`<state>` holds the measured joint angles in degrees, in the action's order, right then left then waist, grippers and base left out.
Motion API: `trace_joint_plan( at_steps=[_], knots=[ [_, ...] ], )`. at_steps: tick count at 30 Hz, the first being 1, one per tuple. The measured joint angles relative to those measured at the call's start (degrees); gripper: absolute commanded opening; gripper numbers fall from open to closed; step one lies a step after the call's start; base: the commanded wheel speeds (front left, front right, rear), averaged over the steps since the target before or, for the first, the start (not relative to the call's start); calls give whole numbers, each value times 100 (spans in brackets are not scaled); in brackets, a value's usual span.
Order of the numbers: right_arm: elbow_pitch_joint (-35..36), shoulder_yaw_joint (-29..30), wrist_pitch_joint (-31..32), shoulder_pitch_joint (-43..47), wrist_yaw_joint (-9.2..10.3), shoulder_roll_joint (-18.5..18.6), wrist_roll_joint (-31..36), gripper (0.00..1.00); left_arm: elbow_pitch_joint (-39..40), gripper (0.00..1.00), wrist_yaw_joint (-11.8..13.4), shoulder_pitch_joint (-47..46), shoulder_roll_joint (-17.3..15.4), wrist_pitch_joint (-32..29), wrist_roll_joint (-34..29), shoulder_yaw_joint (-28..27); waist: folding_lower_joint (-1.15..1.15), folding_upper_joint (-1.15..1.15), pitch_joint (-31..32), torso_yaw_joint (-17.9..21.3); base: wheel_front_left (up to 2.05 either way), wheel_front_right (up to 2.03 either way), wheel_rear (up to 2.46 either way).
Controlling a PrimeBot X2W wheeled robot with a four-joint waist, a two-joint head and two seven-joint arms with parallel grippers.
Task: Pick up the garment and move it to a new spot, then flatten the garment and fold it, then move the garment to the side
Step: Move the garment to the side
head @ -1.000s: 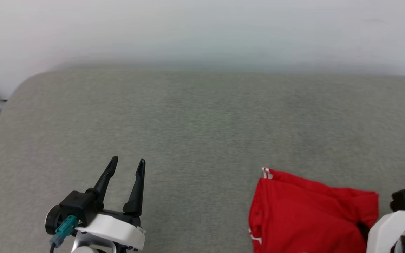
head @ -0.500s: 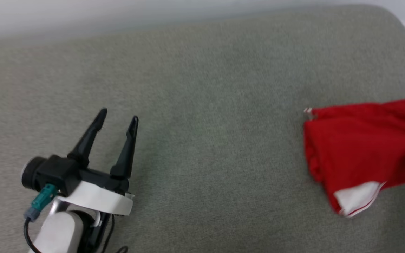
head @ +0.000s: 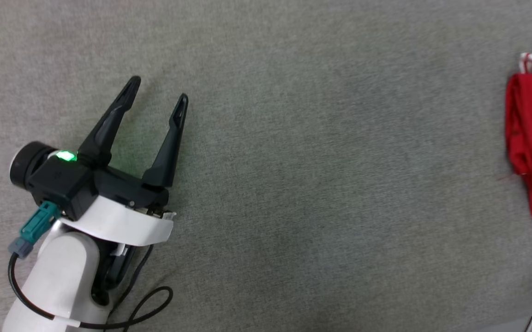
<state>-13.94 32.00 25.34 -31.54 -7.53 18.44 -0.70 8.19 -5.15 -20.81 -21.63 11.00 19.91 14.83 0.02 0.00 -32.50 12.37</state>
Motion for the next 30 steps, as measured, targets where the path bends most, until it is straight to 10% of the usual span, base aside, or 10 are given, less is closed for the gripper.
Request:
trace_joint_plan(
  at_steps=[2,5,15,30],
  knots=[
    [-172,86,-221,-111,0,9,146,0,29,100,-30,-85,-7,0,0,37,0,0,-130,-28,0,0,0],
    [-399,231,-588,-232,1,-38,405,100,25,100,-42,-171,-15,1,7,92,0,0,-252,-85,0,0,0],
    [-790,727,-1939,-320,0,-286,1128,100,-341,100,-21,-108,167,172,149,170,-1,0,123,-196,0,0,0],
    [-375,-422,-3071,1261,1,-610,405,100,-1114,100,448,1044,748,383,403,-83,-4,0,1699,-619,0,0,0]
  ],
)
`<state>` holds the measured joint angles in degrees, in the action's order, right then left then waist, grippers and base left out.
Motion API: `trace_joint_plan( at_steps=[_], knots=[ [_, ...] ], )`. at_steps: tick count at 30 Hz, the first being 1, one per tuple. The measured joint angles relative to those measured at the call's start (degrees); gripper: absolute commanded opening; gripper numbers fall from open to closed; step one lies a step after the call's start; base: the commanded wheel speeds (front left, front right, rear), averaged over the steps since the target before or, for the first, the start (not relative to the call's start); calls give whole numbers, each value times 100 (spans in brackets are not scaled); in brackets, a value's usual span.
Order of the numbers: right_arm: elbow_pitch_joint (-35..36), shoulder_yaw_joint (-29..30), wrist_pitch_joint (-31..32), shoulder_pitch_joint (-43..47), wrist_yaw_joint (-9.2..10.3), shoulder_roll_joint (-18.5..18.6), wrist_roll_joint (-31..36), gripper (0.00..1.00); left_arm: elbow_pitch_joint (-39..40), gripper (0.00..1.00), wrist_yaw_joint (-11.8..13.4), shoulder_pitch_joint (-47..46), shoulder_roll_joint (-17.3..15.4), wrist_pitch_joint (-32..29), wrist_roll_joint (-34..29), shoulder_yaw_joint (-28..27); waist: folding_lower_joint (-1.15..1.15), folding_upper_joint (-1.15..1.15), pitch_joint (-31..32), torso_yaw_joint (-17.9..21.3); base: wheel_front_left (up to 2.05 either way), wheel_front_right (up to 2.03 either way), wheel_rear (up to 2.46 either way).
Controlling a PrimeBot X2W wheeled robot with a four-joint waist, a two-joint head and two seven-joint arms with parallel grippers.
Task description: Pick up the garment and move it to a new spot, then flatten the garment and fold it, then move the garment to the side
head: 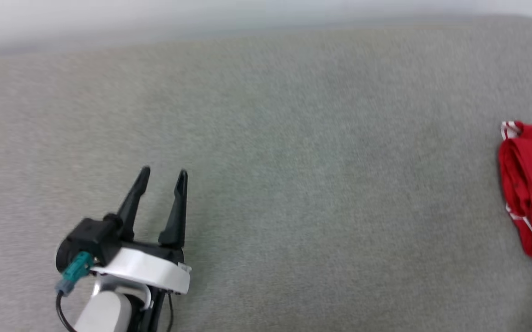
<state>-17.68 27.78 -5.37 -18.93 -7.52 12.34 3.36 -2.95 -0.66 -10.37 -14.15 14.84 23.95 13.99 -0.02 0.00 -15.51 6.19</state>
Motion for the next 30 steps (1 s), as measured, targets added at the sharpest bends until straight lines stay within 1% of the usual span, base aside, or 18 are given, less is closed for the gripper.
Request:
trace_joint_plan(
  at_steps=[6,11,16,21,25,30],
  knots=[
    [633,-488,-9,872,0,-532,-216,100,-170,100,102,359,182,7,-65,-183,0,0,580,-330,0,0,0],
    [1226,-1000,98,1670,0,-847,-411,100,-237,100,138,675,256,19,-205,-386,0,0,1010,-561,0,0,0],
    [1815,-1424,245,2306,0,-923,-567,100,-336,100,167,985,277,23,-349,-533,0,0,1397,-697,0,0,0],
    [2214,-1807,354,2686,1,-937,-906,100,-416,100,140,1222,305,23,-410,-572,0,0,1672,-733,0,0,0],
    [2559,-1965,444,2918,1,-940,-1059,100,-490,100,132,1329,354,23,-453,-587,1,0,1775,-738,0,0,0],
    [2809,-2039,539,3102,1,-942,-1133,100,-583,100,114,1380,403,23,-506,-617,1,0,1836,-722,0,0,0]
  ],
)
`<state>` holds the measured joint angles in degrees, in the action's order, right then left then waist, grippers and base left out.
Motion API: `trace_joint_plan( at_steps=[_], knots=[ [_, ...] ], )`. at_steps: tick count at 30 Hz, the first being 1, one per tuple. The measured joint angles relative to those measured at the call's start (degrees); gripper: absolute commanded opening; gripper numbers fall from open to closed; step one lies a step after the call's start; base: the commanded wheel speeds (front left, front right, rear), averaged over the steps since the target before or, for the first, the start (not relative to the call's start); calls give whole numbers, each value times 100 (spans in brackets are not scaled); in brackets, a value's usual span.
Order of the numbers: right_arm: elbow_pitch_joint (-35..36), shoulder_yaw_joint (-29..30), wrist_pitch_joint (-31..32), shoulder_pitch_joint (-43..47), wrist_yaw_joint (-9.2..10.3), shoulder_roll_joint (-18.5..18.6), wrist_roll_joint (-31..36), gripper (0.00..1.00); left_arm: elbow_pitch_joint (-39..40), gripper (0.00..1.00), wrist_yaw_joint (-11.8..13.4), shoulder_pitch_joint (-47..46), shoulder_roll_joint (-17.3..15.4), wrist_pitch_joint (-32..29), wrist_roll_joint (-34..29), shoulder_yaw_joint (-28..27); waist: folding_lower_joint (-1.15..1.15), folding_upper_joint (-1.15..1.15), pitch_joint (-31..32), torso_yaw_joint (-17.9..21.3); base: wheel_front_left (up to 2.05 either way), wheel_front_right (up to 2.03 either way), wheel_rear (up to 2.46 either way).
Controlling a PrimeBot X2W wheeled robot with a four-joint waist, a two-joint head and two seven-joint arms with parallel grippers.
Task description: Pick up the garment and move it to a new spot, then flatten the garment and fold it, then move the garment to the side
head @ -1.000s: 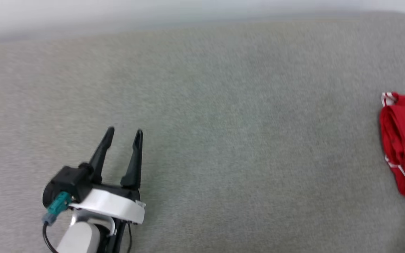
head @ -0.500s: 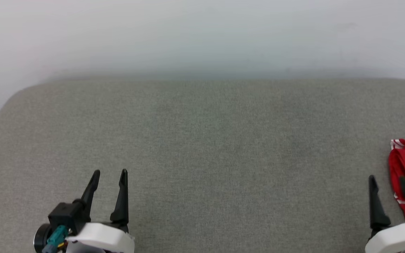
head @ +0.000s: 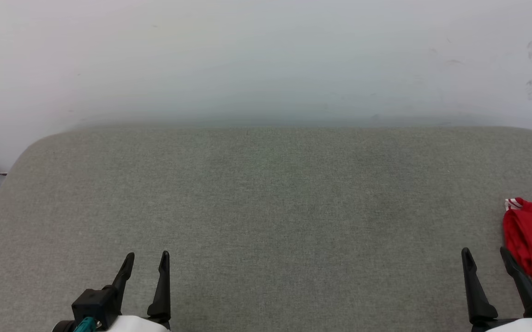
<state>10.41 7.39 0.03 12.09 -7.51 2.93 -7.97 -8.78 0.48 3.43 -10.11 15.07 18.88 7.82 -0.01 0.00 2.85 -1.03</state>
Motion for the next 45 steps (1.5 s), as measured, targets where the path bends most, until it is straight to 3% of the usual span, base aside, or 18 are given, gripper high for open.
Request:
trace_joint_plan(
  at_steps=[17,18,21,45],
  knots=[
    [40,-68,29,21,-1,0,-3,100,-198,100,-155,-52,115,0,-109,-92,1,0,-7,2,0,0,0],
    [9,-66,29,26,-1,0,-4,0,-219,0,-156,-42,129,-1,-105,-85,1,0,-6,-2,0,0,0],
    [-135,-85,33,73,-1,-4,-74,0,-361,0,-157,32,172,-52,-32,-86,1,0,-9,-1,0,0,0],
    [-825,-191,121,-414,-1,36,-2663,0,-405,0,-337,-171,335,-675,2170,-477,1,0,-66,20,0,0,0]
  ],
)
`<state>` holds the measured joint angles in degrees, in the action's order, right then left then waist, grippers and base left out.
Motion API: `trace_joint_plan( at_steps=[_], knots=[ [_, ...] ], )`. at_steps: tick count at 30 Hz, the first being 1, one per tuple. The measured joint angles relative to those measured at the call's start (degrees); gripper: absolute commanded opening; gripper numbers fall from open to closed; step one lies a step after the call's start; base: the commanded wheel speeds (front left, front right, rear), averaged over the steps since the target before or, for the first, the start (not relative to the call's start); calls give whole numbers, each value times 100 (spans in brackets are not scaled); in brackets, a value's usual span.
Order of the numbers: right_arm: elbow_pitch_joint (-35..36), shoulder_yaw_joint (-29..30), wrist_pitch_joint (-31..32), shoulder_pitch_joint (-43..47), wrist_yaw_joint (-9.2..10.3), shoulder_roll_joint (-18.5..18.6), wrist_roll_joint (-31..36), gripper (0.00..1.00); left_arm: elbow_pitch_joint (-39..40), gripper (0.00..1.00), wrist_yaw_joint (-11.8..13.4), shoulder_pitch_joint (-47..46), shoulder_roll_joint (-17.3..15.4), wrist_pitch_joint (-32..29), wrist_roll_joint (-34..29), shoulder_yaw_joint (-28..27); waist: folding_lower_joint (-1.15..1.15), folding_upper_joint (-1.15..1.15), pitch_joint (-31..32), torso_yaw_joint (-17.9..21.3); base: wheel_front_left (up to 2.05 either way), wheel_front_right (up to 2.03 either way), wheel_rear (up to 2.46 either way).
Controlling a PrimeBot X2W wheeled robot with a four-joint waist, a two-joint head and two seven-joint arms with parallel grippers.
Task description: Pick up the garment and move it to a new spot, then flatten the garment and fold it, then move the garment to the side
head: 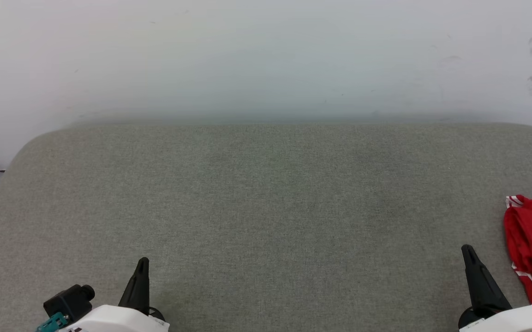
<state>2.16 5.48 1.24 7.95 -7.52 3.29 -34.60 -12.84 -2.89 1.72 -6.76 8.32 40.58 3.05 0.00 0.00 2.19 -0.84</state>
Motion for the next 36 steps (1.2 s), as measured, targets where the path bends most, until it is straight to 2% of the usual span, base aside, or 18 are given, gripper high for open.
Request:
trace_joint_plan(
  at_steps=[15,36],
  knots=[
    [-342,-37,80,-287,1,27,-1287,0,-26,0,-86,-166,69,-314,1106,-199,0,0,-35,12,0,0,0],
    [-756,-48,168,-619,2,45,-2754,0,-55,0,-200,-346,180,-679,2390,-444,0,0,-84,30,0,0,0]
  ],
)
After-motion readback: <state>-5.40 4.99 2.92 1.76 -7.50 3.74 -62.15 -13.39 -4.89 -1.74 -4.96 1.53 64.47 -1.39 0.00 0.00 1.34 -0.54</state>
